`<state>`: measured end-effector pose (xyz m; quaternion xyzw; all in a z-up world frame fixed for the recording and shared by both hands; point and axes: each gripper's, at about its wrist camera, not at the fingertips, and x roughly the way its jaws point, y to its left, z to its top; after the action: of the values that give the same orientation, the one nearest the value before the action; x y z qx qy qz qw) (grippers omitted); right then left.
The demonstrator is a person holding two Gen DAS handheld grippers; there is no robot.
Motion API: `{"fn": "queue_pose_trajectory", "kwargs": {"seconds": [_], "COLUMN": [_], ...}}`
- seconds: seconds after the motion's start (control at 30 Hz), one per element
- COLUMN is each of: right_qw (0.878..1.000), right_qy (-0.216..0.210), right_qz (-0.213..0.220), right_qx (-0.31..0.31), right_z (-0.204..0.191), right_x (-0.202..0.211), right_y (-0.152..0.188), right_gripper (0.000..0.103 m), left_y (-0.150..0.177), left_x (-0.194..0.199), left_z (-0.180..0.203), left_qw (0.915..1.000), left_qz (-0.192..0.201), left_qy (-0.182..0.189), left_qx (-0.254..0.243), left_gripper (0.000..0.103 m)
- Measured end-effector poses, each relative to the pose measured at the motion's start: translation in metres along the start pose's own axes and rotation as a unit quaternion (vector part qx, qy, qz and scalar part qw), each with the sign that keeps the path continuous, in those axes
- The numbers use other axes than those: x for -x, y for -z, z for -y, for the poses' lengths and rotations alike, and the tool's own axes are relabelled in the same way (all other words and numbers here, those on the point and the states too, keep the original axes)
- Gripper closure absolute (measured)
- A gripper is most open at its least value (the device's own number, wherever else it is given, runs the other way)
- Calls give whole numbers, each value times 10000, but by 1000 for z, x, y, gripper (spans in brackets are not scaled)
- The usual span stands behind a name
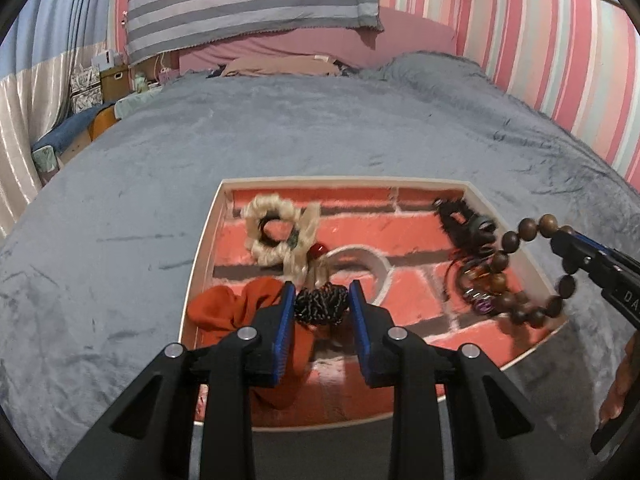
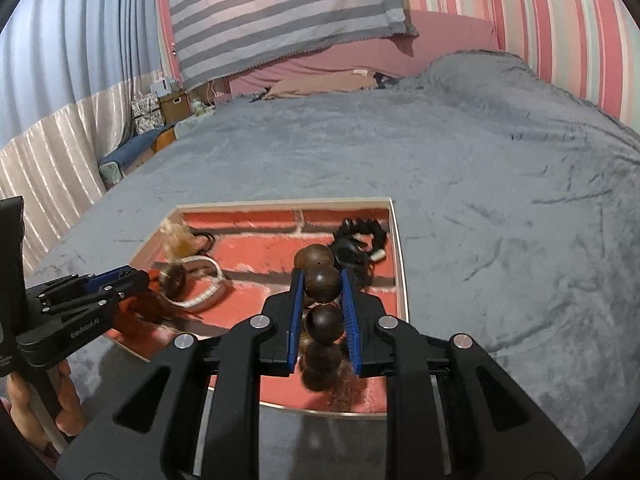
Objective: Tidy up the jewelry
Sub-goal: 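Carry both items into the tray and open both tools to release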
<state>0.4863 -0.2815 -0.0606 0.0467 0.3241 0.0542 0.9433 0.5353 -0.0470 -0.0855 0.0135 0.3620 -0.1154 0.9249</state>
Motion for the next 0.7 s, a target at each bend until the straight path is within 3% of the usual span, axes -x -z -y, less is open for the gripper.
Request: {"fn": "queue_pose_trajectory", "kwargs": {"seconds": [0.2, 0.6, 0.7], "right_qw": [9990, 9962, 9955], "right_qy": [324, 542, 579], "right_qz": [-293, -675, -744], "right_qx": [-2, 19, 66], "right_z": [10, 8, 6], "right_x": [-24, -45, -47], "right_y": [18, 41, 41], "right_gripper": [84, 83, 83], "left_y": [8, 23, 27], "left_x": [-8, -2, -2], "left_z": [-4, -10, -13], "left_qw": [9999, 9994, 9992], "left_qz": [68, 118, 73], "left_qy": [-128, -329, -395], "left_qx": [-27, -84, -46], "left_gripper": [74, 72, 66]}}
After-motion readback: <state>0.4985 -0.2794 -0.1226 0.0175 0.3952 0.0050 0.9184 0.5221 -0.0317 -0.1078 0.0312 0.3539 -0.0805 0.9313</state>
